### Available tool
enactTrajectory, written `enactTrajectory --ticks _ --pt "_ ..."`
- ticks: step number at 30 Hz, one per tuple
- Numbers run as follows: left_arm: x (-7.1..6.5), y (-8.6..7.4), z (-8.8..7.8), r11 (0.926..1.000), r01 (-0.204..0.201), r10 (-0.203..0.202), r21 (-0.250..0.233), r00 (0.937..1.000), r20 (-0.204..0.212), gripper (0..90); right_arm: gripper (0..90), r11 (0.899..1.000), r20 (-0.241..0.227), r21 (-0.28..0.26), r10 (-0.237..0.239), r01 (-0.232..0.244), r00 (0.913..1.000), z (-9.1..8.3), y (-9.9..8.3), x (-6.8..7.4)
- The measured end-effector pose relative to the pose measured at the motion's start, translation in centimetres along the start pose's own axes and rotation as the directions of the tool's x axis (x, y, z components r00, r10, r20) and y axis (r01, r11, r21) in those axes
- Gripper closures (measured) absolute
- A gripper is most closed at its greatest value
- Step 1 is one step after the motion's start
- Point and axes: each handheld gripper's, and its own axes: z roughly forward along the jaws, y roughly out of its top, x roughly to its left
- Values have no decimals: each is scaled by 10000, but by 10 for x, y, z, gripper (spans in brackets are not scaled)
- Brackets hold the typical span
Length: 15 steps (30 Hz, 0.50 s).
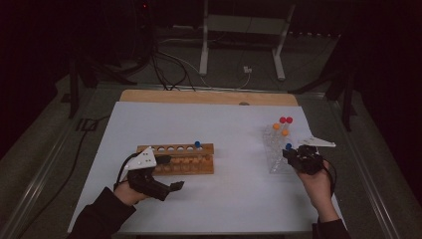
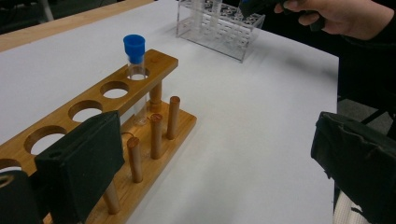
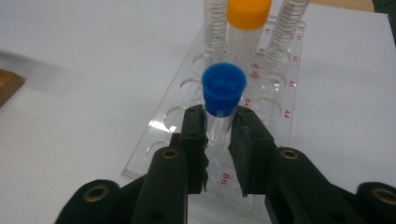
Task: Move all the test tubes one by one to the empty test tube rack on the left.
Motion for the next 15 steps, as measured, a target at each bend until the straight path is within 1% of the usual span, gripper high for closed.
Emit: enactTrajectory --ticks 6,7,10,12,15 --pt "0 0 0 10000 23 -23 16 10000 23 34 767 9998 152 16 -185 185 9997 1 1 3" --pt "0 0 0 10000 9 -9 27 10000 24 33 768 9997 195 -108 -195 197 9996 -1 2 3" --pt "0 0 0 10000 1 -1 29 10000 22 33 768 9995 225 -196 -261 266 9994 -5 4 4" --pt "0 0 0 10000 12 -12 28 10000 43 33 768 9986 247 -418 -317 327 9992 -12 7 5" --pt "0 0 1 10000 -11 10 57 10000 36 33 768 9978 275 -571 -329 344 9991 -16 9 6"
